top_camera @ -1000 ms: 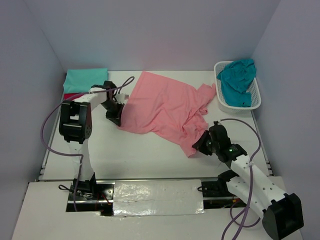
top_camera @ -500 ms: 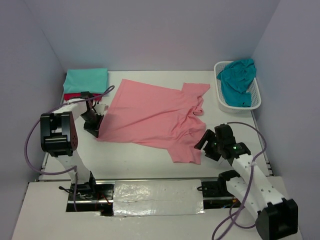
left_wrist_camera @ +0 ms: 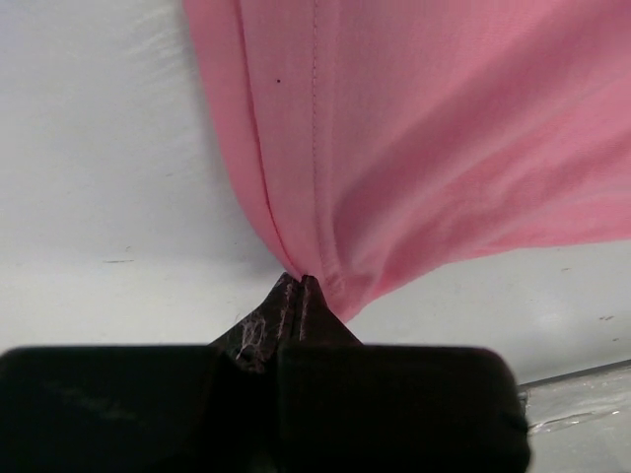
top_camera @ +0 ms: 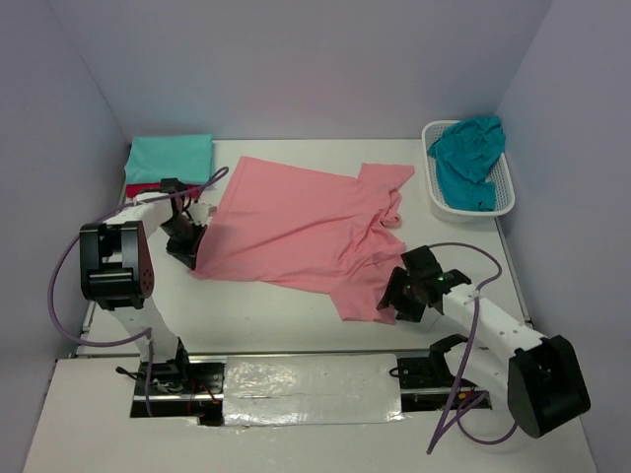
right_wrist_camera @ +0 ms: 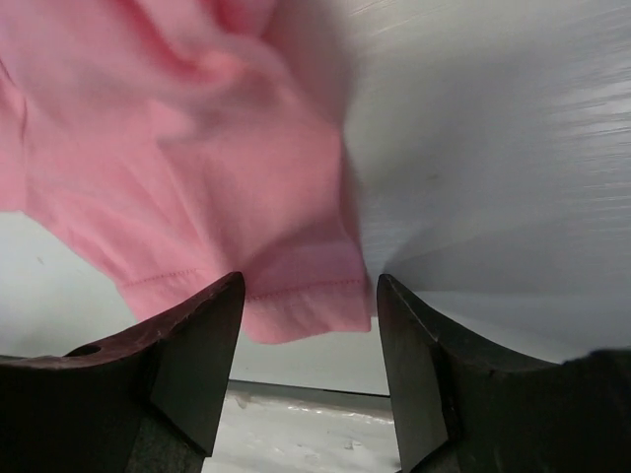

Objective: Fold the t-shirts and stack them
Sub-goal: Flatten out the tshirt

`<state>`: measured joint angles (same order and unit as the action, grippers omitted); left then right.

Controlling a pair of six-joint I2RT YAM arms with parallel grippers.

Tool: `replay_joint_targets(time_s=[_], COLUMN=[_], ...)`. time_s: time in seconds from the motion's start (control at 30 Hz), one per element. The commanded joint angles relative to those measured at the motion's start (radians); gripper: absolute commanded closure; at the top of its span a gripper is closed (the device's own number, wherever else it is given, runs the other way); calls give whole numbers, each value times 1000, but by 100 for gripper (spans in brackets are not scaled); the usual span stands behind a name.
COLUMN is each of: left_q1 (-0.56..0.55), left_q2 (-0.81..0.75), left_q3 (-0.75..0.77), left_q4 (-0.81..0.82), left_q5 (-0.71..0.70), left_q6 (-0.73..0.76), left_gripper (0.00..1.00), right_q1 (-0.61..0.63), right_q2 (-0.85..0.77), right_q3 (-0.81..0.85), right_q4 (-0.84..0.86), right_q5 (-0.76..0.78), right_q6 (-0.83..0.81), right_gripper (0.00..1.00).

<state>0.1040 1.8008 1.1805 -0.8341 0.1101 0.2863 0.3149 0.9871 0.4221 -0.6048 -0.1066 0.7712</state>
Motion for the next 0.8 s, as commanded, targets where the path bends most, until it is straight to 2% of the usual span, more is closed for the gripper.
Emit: replay_joint_targets(time_s=[0.0, 0.13, 0.2, 0.3, 0.33, 0.37, 0.4, 0.47, 0.63, 0.7, 0.73, 0.77], left_q1=[3, 3, 2, 6, 14, 19, 23, 42, 77, 83, 83, 83], left_q2=[-67, -89, -96, -109, -112, -122, -127, -136, -144, -139, -123, -109], left_q3=[62, 80, 94, 114, 117, 119, 117, 117, 100, 116, 131, 180], left_q4=[-43, -39, -46, -66, -68, -68, -68, -72, -82, -85, -86, -86], left_q5=[33, 30, 42, 68, 74, 77, 80, 100, 109, 118, 122, 129], left_q6=[14, 10, 4, 11, 14, 19, 20, 31, 56, 59, 53, 45], left_gripper=[100, 100, 100, 100, 100, 100, 100, 100, 100, 100, 100, 100], right_q1=[128, 205, 211, 213, 213, 213, 213, 211, 201, 185, 170, 112], right_q2=[68, 157, 177, 202, 218, 232, 257, 266, 115, 69, 70, 80], right_q3=[32, 78, 99, 118, 124, 139, 145, 155, 129, 167, 238, 279], right_q4=[-16, -65, -84, -96, -101, -105, -108, -116, -38, -26, -29, -26], right_q5=[86, 168, 188, 226, 234, 235, 234, 216, 147, 145, 153, 154], right_q6=[42, 86, 111, 120, 117, 109, 105, 96, 138, 114, 93, 64], right_gripper=[35, 35, 39, 61, 83, 95, 100, 100, 100, 100, 100, 100])
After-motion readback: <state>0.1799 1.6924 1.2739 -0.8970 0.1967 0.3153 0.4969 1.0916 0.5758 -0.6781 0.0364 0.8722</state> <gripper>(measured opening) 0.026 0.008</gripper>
